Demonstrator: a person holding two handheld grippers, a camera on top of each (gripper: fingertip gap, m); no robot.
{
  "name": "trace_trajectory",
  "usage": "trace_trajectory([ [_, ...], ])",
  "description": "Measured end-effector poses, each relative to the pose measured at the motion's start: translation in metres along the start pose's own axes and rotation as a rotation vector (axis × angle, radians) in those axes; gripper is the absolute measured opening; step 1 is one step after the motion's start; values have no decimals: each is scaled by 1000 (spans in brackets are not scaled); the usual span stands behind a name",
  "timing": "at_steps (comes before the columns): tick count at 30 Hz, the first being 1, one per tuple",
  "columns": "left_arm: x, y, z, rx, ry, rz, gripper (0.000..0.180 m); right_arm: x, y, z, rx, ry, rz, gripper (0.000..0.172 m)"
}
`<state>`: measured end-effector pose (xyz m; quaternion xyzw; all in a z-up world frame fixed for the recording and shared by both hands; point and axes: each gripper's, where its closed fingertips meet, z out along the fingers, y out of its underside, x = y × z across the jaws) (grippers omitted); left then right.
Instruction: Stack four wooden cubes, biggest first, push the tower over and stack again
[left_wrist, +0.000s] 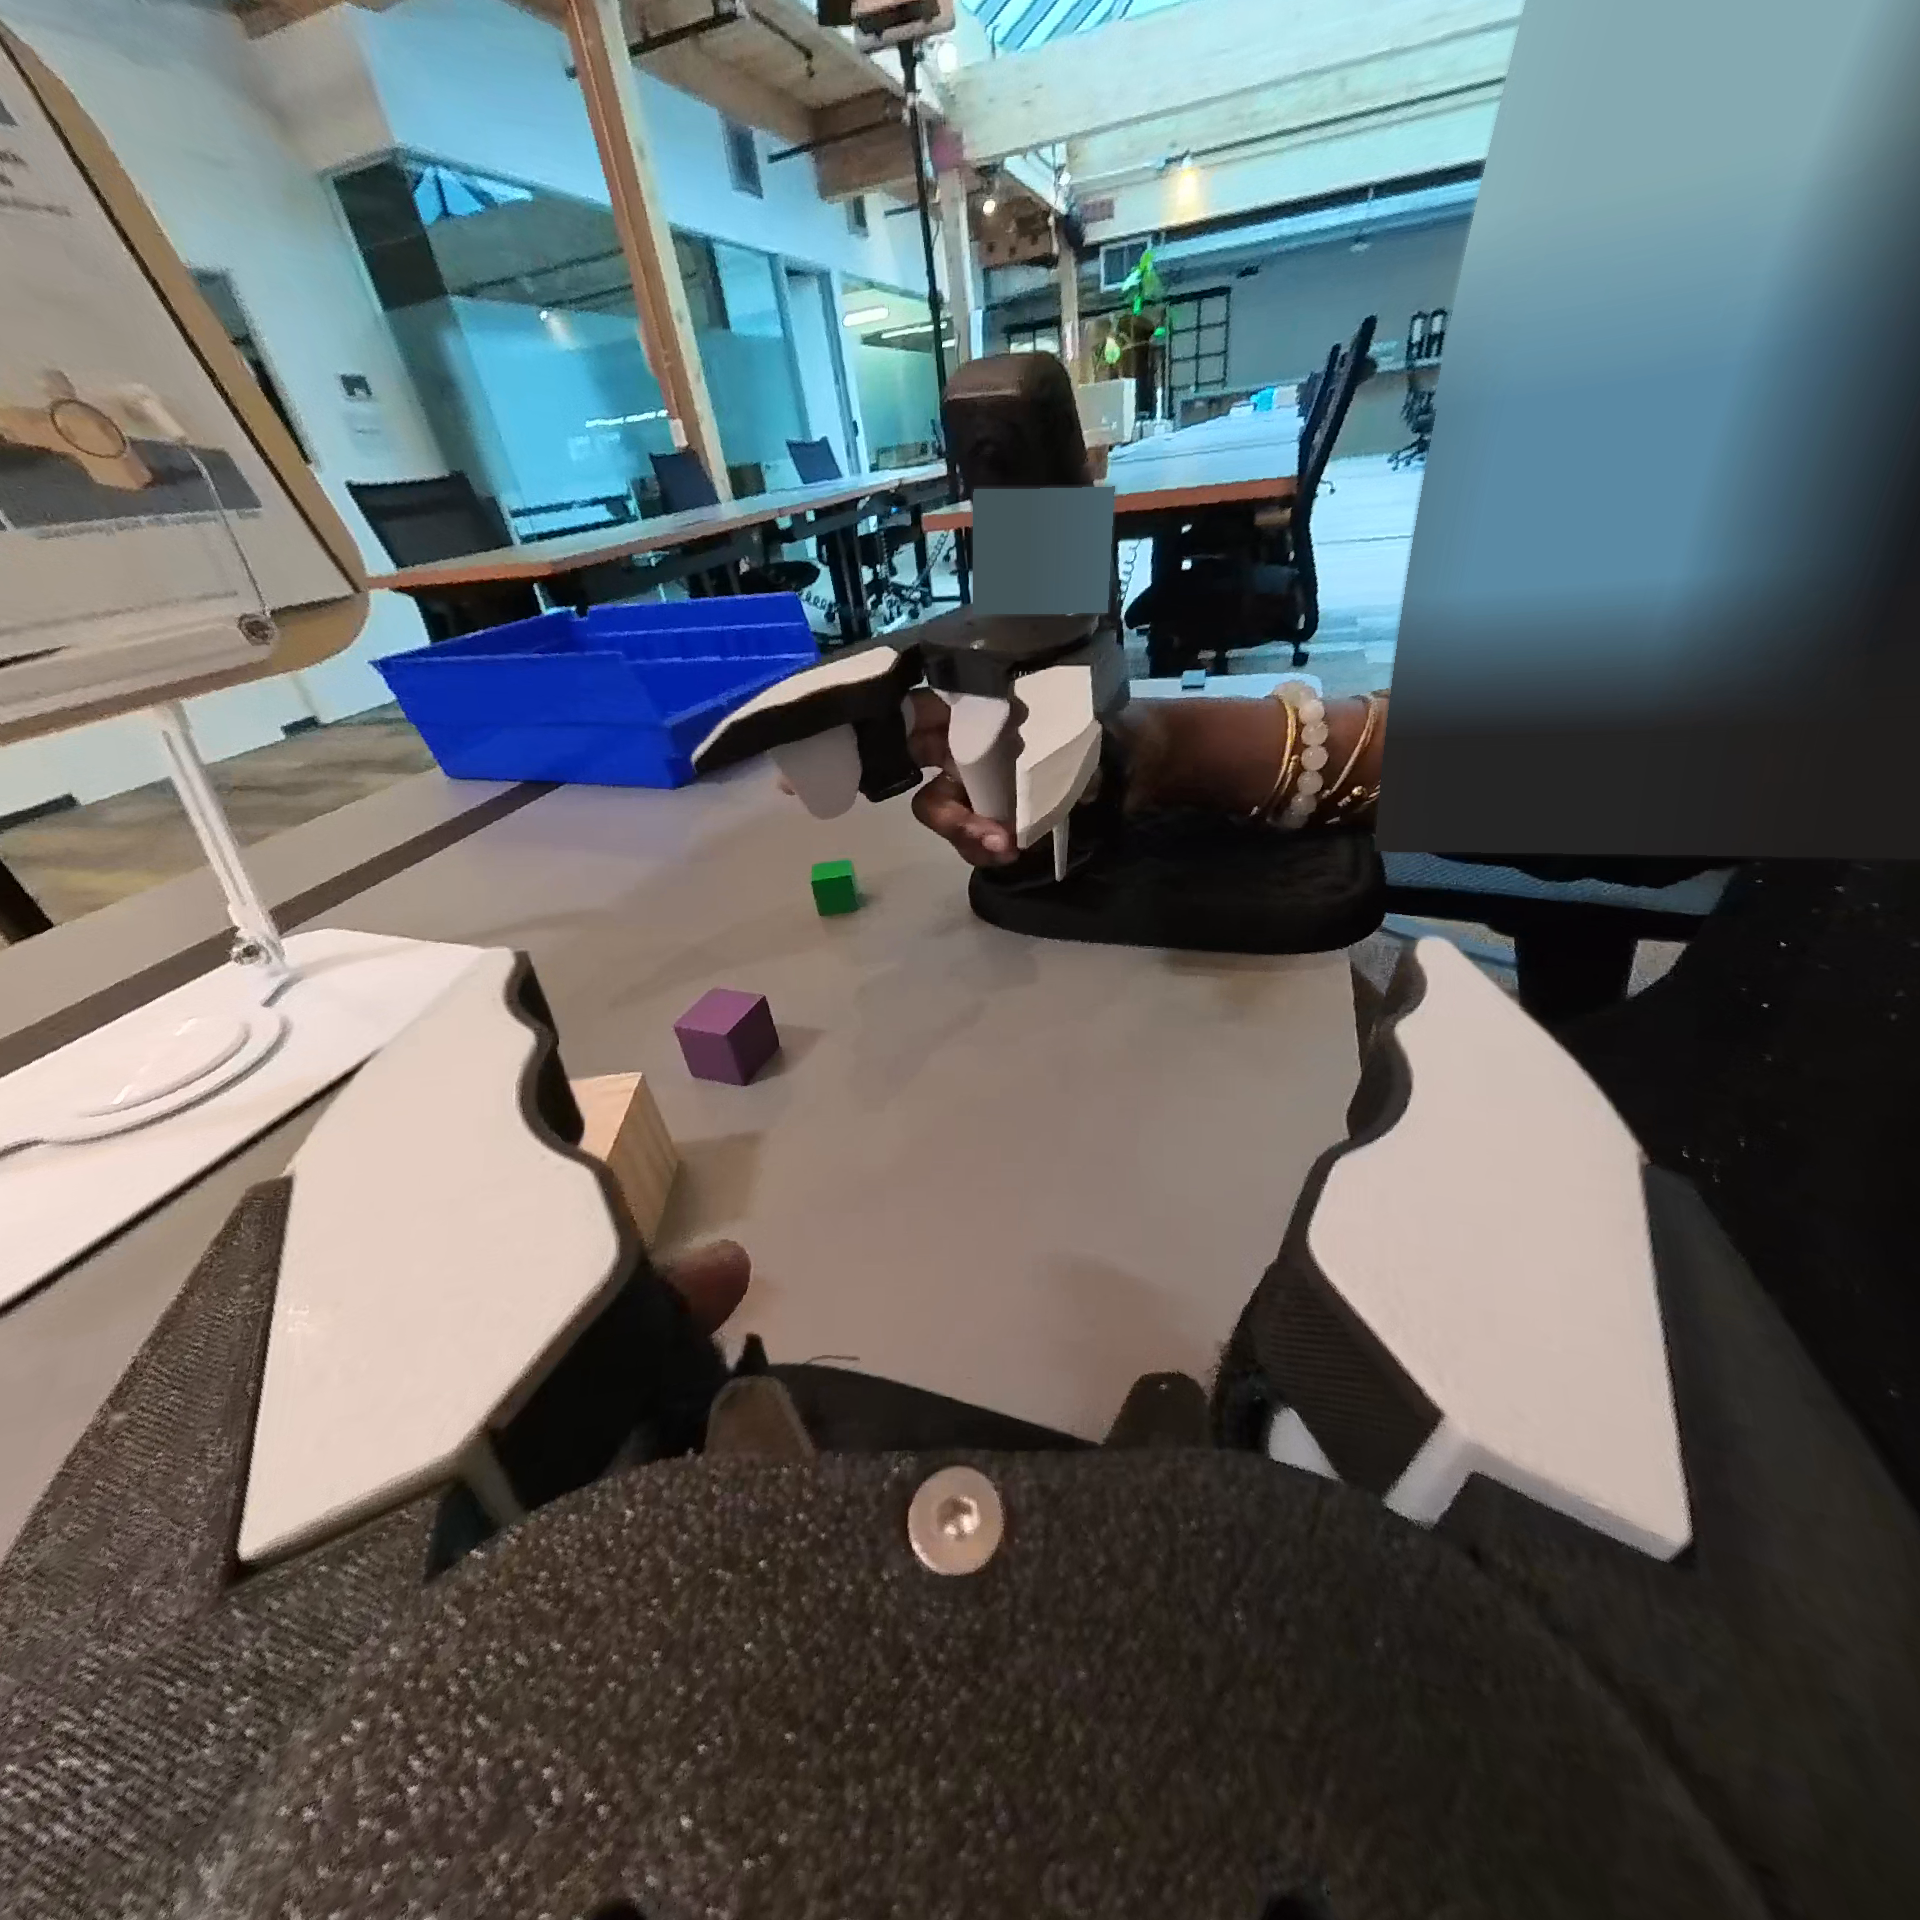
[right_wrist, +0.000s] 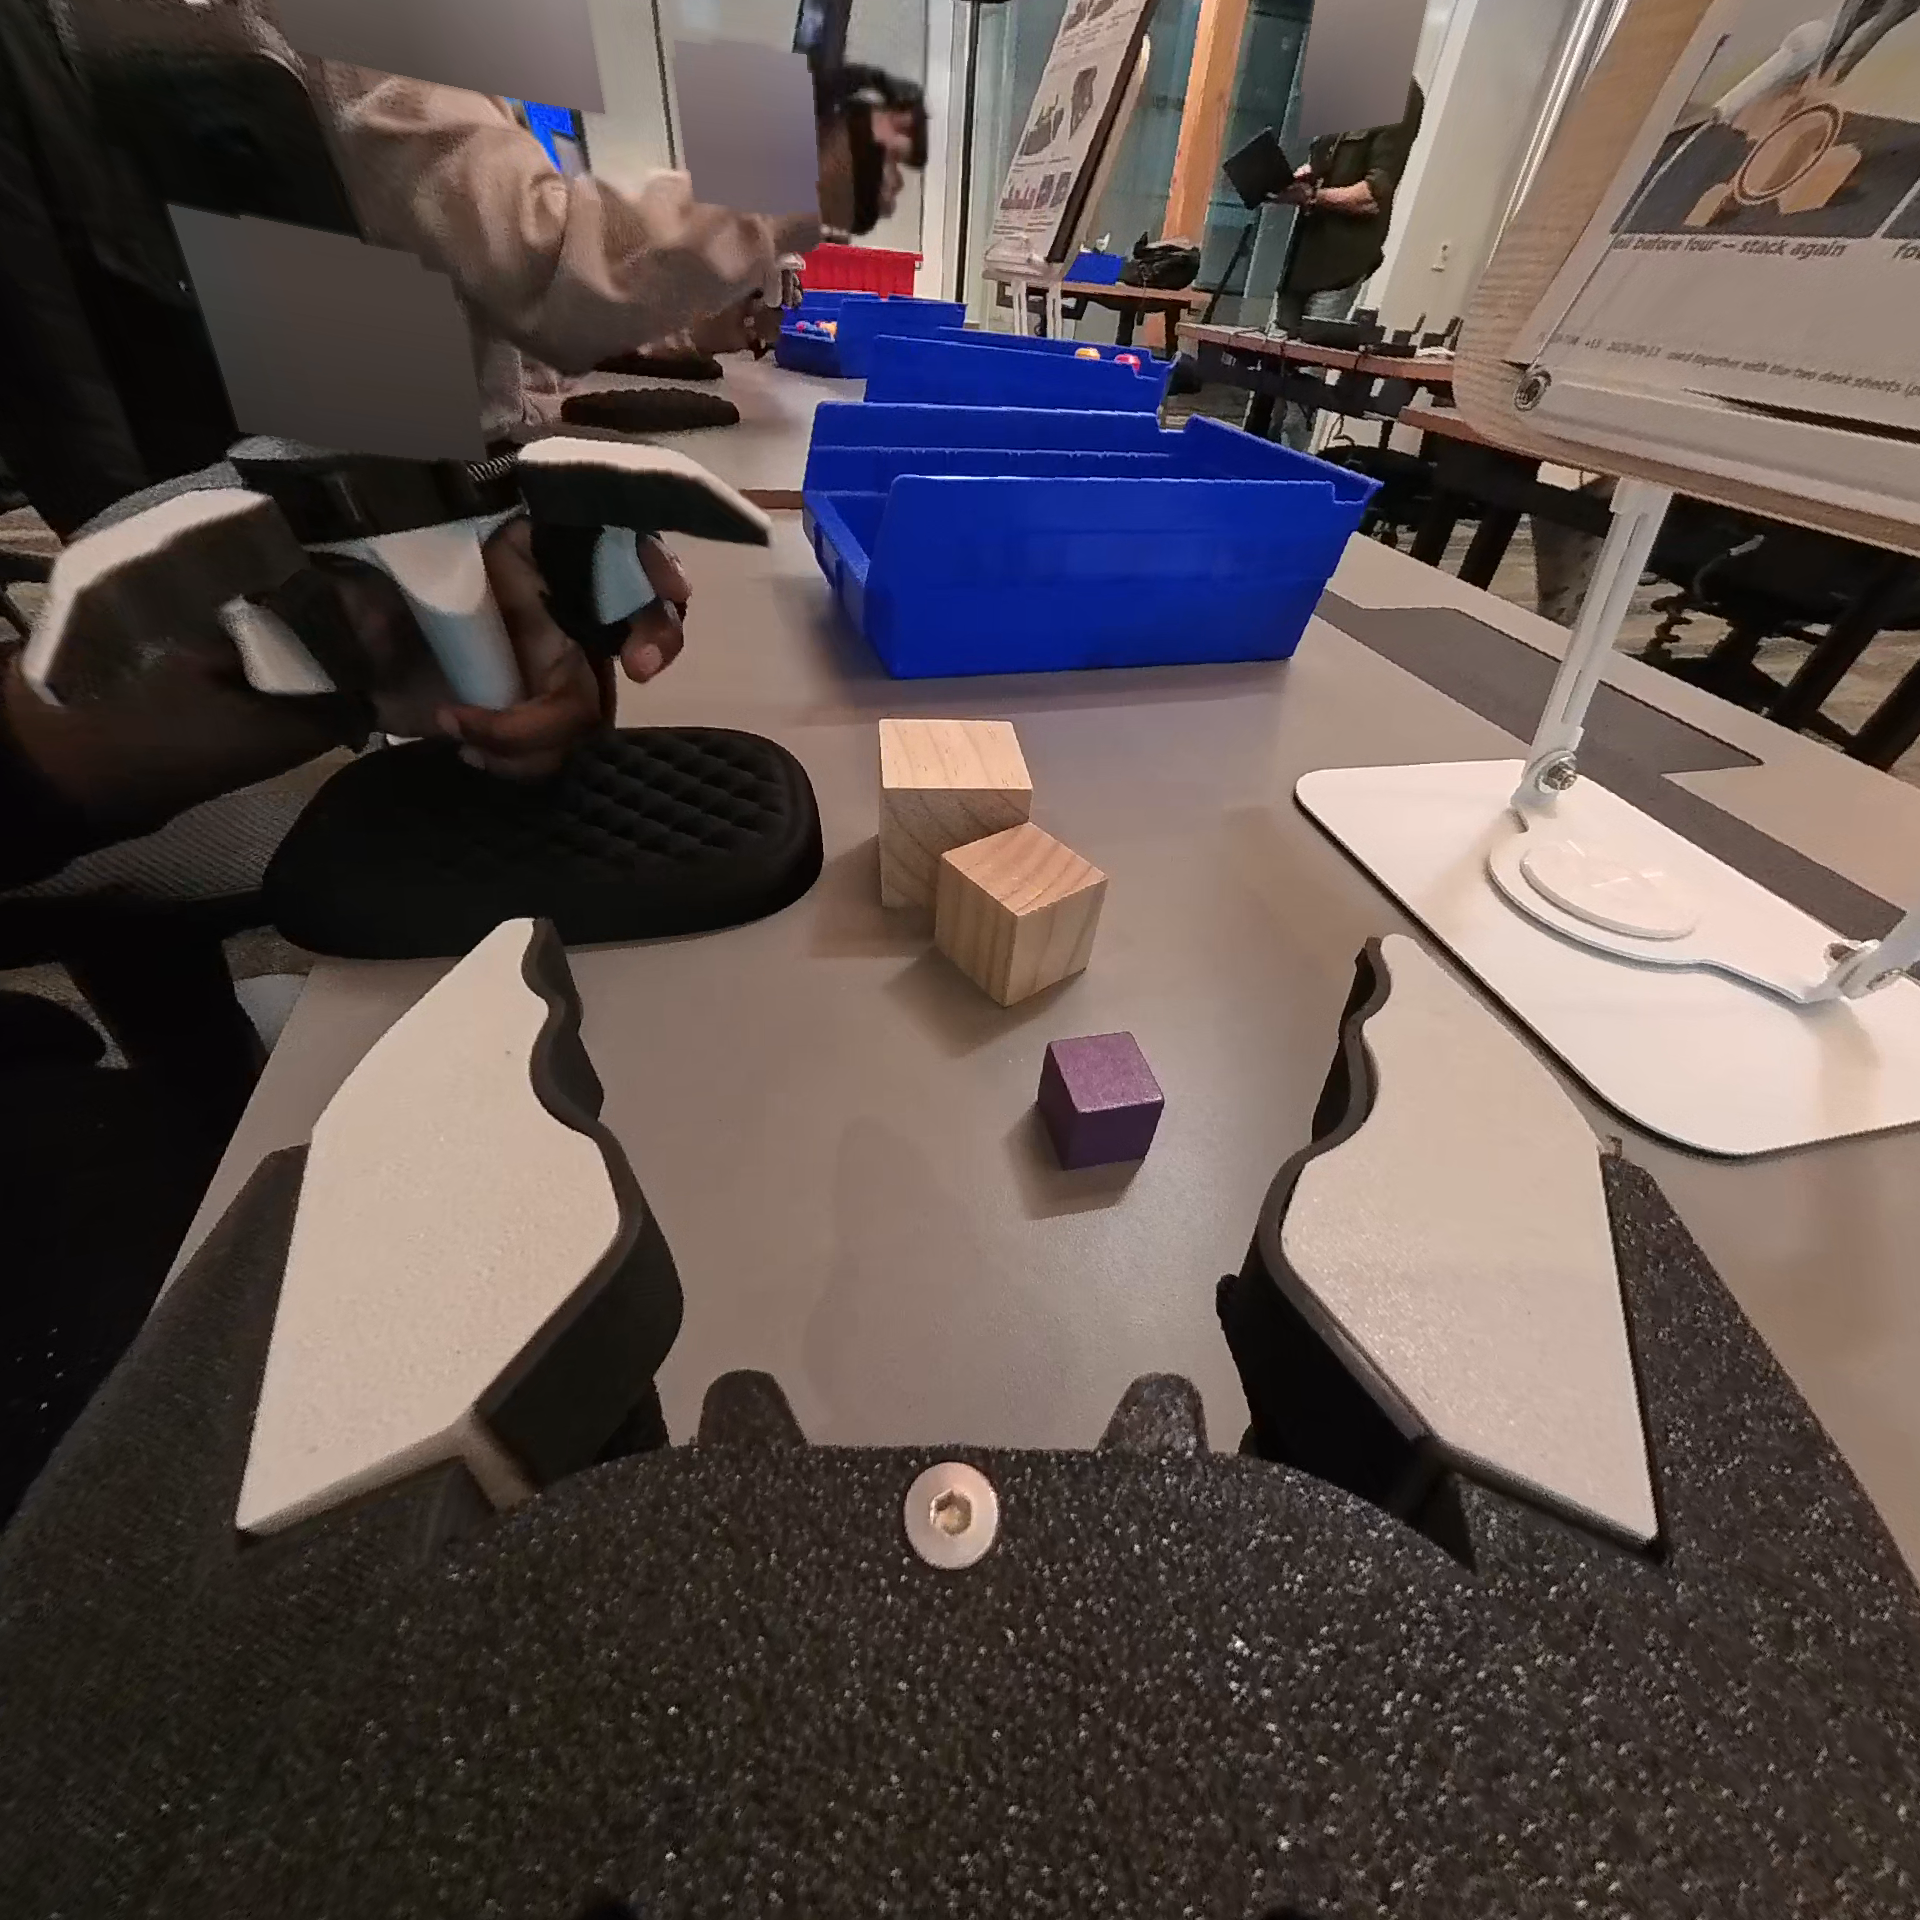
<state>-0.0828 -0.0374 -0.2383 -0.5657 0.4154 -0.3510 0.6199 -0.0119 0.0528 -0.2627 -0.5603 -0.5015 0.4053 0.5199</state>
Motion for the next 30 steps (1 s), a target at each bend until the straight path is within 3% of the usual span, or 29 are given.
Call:
trace_trajectory([
  [11, 0, 8, 2, -14, -2, 0, 139, 2, 0, 2, -22, 8, 6, 143],
  [17, 0, 8, 1, -7, -19, 12, 141, 1, 1, 26, -286, -45, -38, 129],
  [23, -2, 8, 1, -2, -27, 3, 143, 6, 1, 74, -613, -40, -64, 112],
  [30, -3, 6, -1, 18, -22, -18, 139, 0, 29, 135, -727, -124, -61, 101],
])
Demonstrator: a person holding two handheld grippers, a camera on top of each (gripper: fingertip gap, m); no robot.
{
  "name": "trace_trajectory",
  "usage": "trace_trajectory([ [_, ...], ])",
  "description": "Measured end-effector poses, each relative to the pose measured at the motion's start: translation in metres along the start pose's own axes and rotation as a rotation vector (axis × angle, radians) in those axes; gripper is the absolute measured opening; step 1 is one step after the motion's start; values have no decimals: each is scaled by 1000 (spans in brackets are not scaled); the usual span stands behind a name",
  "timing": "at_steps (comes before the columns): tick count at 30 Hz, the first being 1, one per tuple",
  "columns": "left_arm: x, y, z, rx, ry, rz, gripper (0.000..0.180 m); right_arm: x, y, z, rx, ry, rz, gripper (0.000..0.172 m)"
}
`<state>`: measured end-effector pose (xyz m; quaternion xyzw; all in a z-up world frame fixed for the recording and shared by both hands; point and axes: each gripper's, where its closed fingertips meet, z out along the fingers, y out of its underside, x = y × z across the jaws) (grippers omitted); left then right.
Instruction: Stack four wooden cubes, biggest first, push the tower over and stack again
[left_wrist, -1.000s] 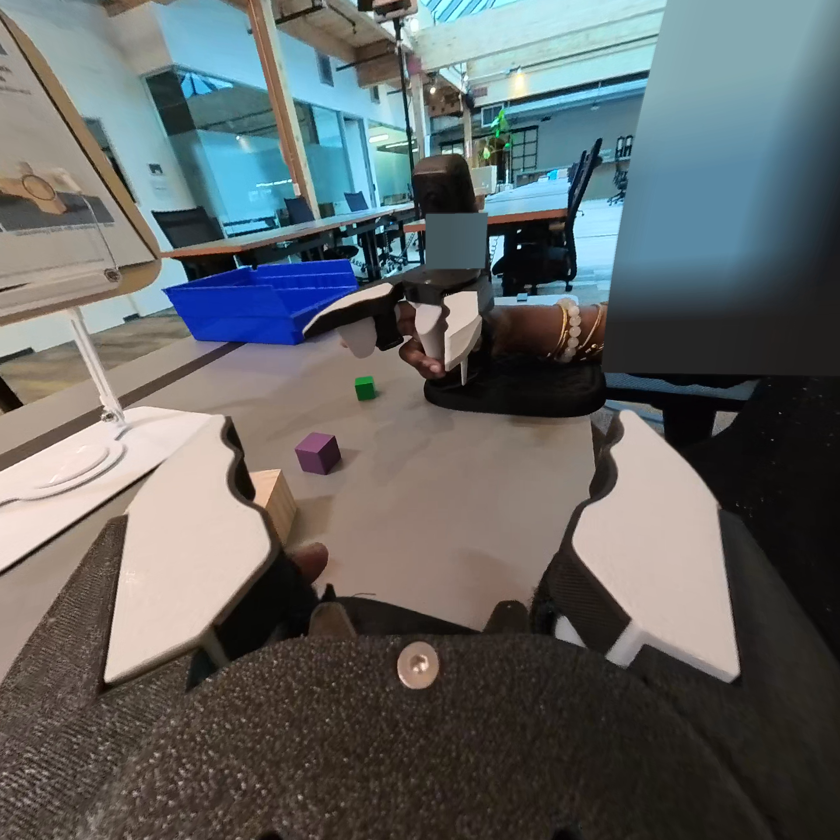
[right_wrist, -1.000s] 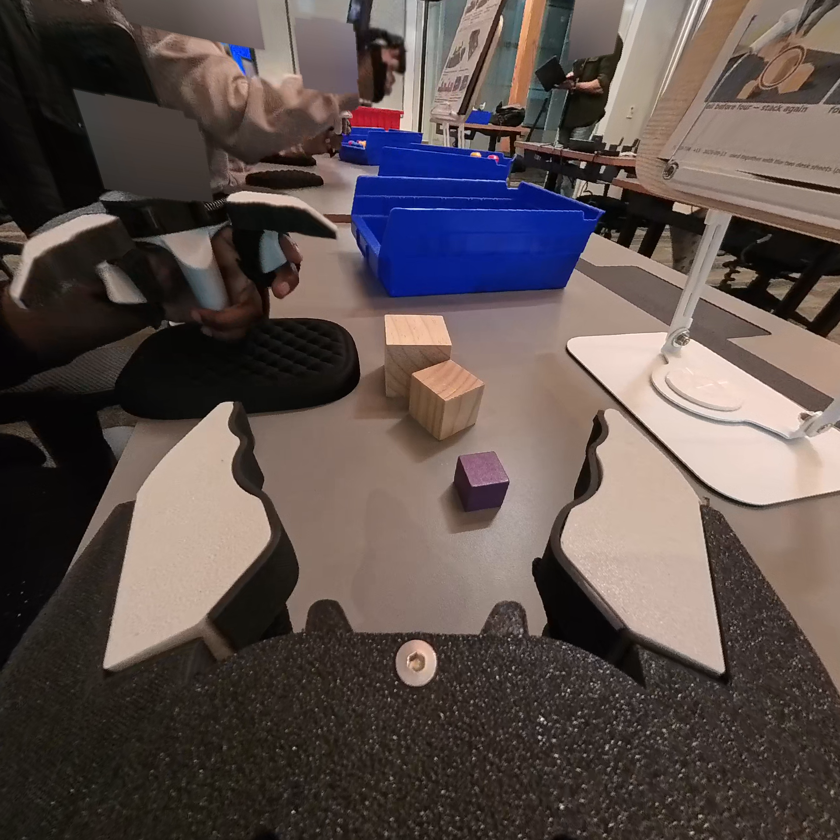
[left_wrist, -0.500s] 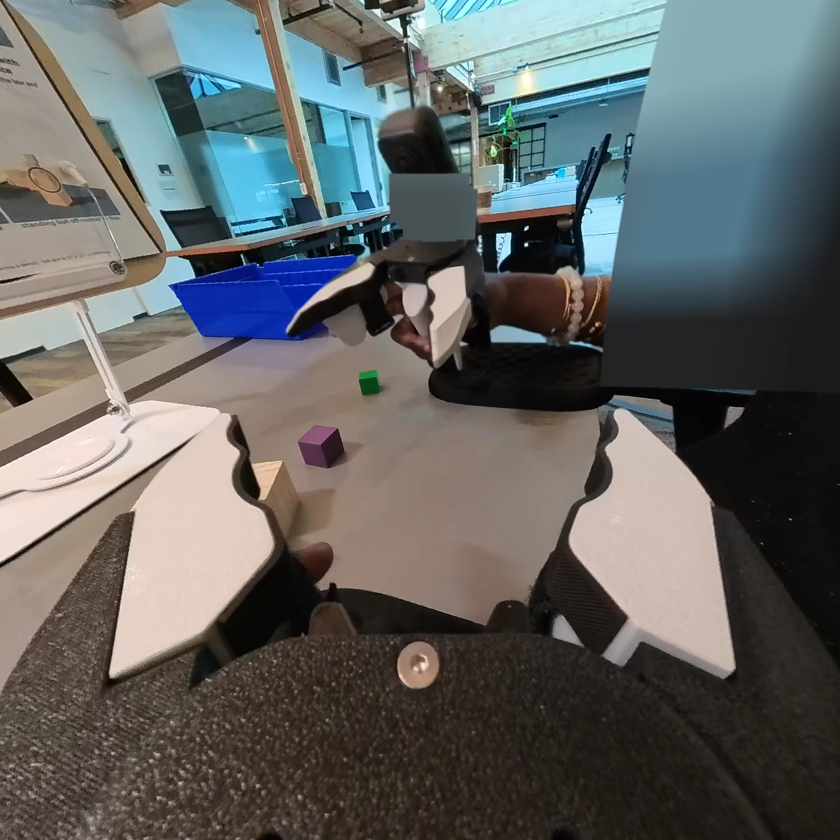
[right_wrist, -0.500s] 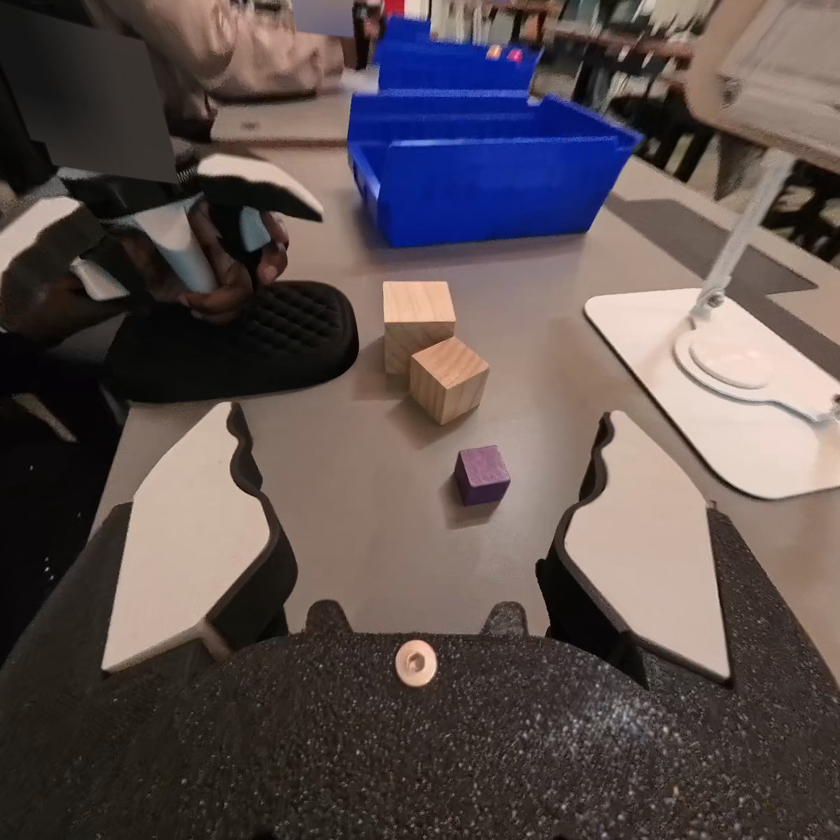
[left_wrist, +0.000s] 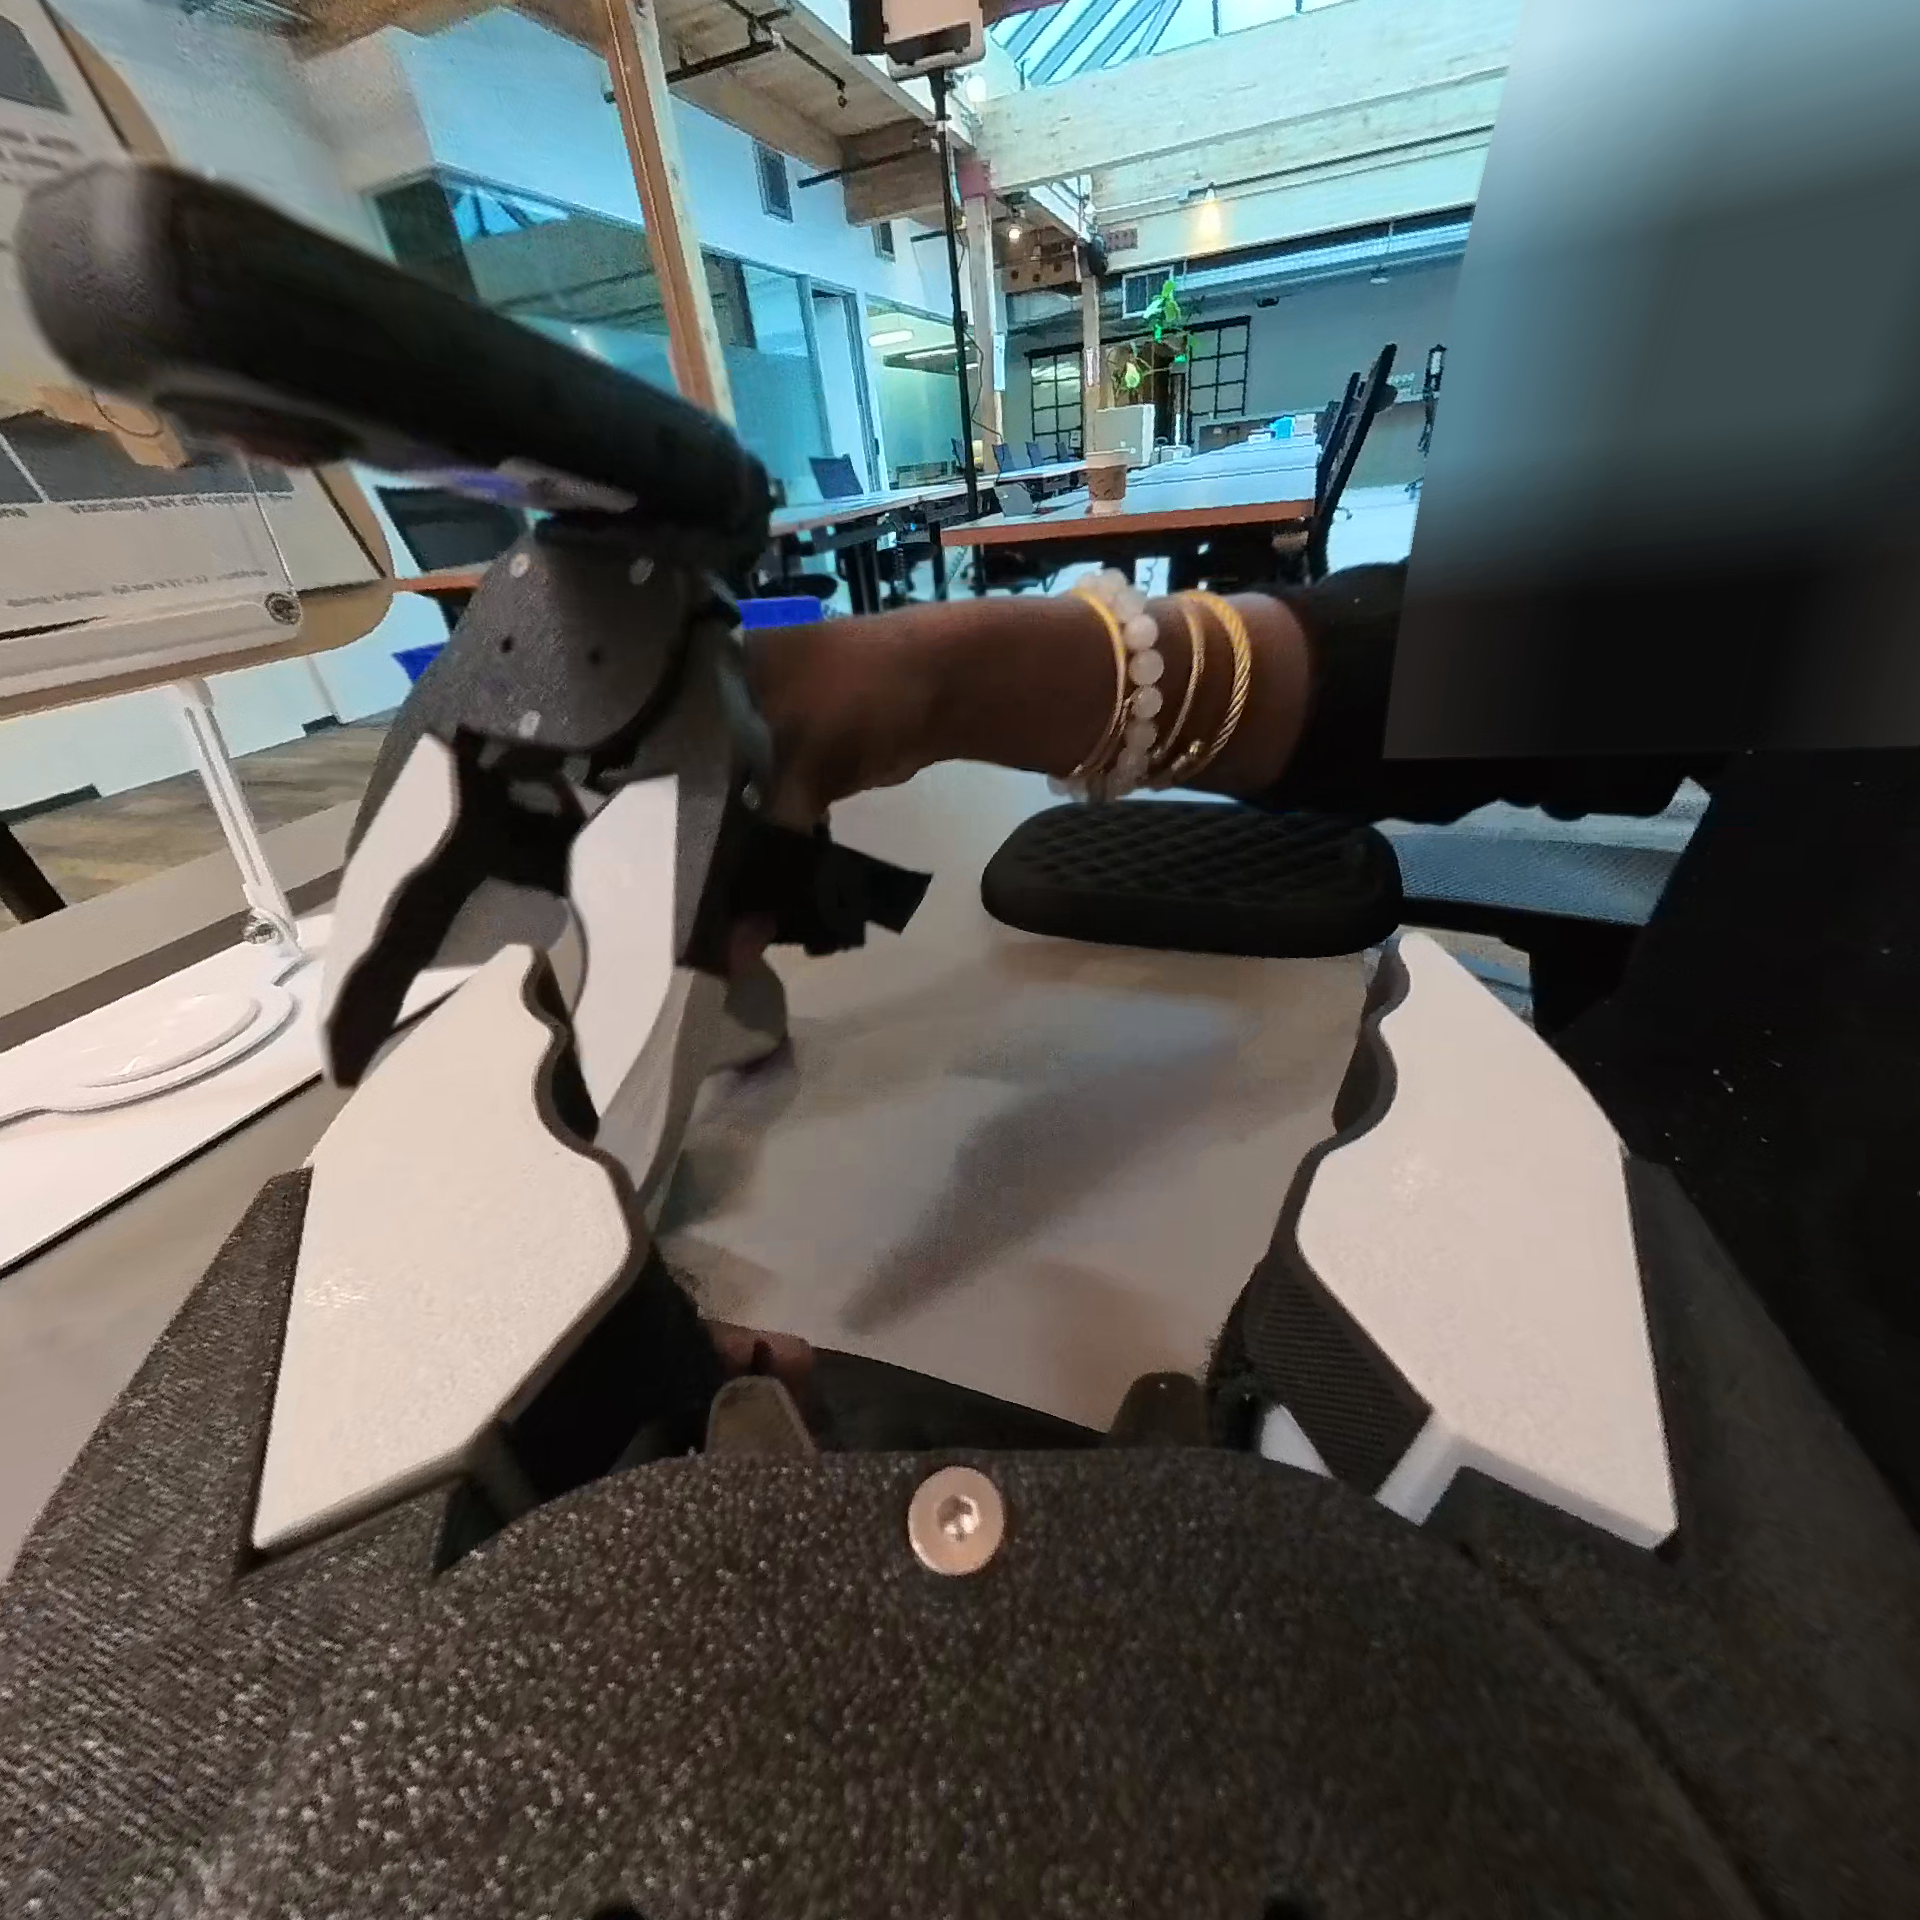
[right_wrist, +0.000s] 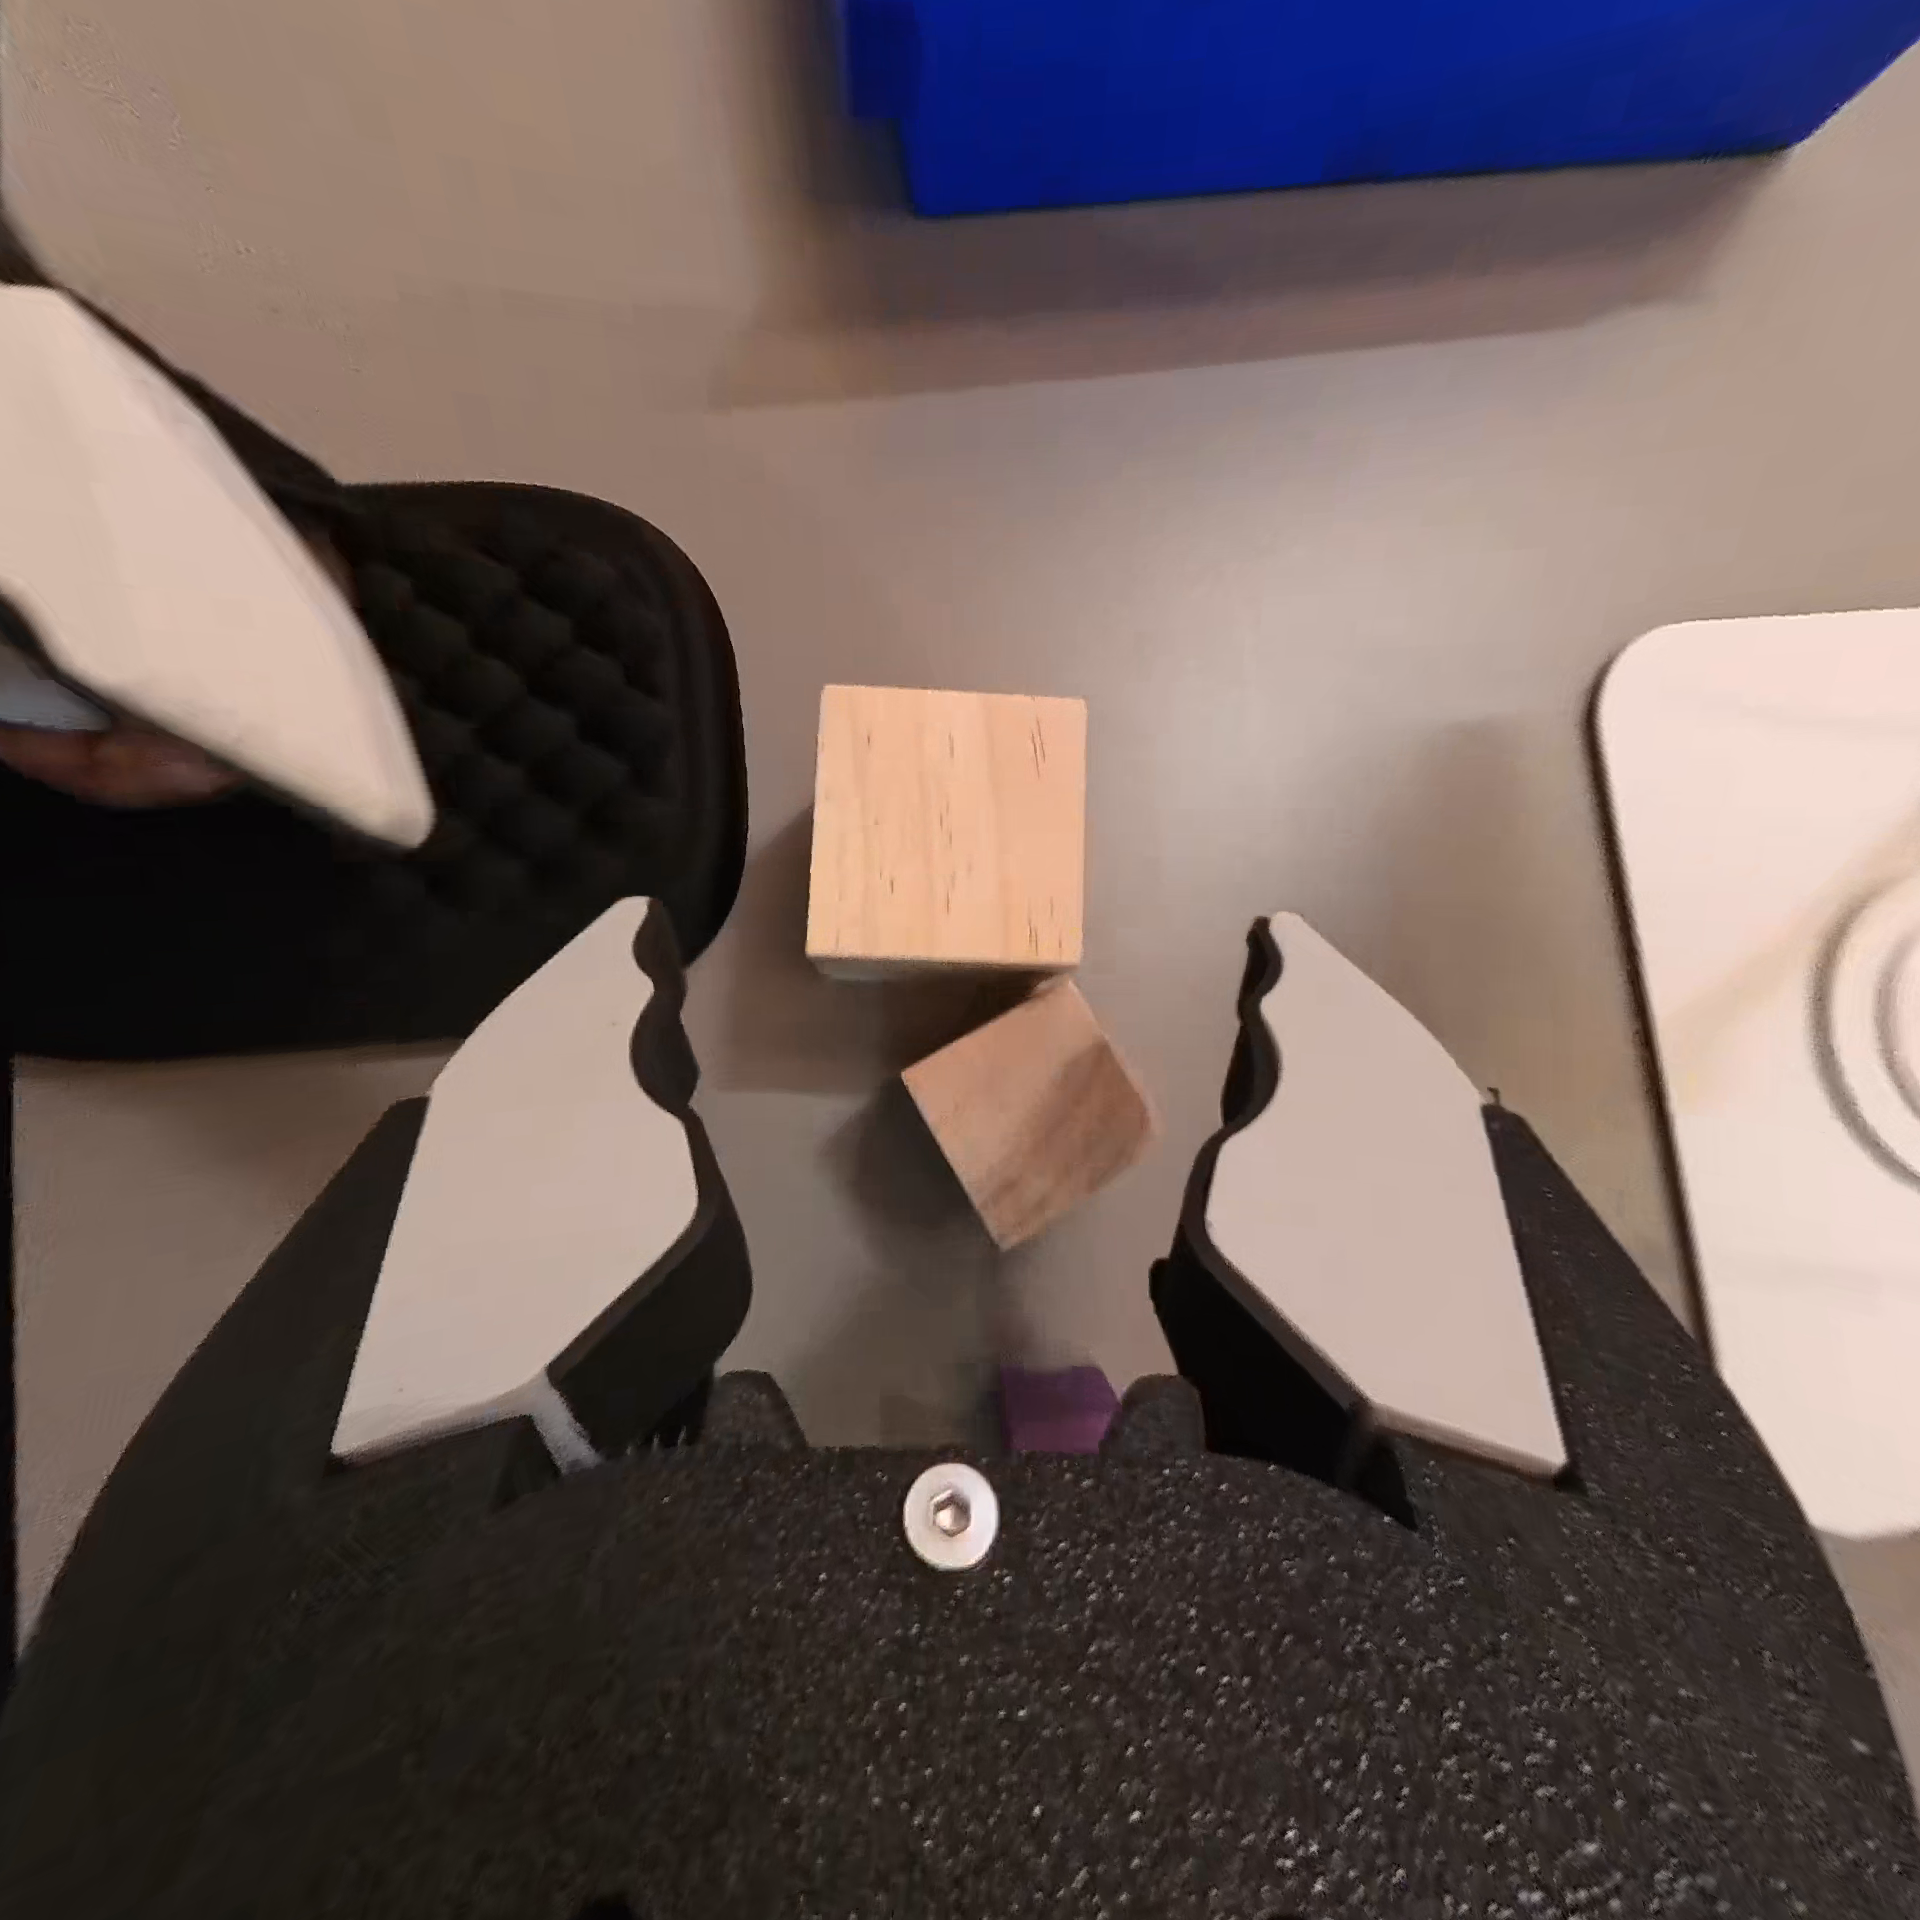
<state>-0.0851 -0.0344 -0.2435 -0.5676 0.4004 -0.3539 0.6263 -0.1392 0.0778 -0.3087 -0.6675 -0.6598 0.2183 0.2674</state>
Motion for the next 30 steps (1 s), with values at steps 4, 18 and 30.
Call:
trace_trajectory([
  [4, -1, -1, -1, 12, 2, -12, 139, 0, -1, 19, -32, -23, 7, 87],
  [18, -2, -4, -4, 33, 1, -28, 137, -4, 0, 36, -212, -55, 31, 59],
  [30, -5, -7, -6, 57, -9, -40, 139, -6, -12, -4, -22, -93, 68, 59],
])
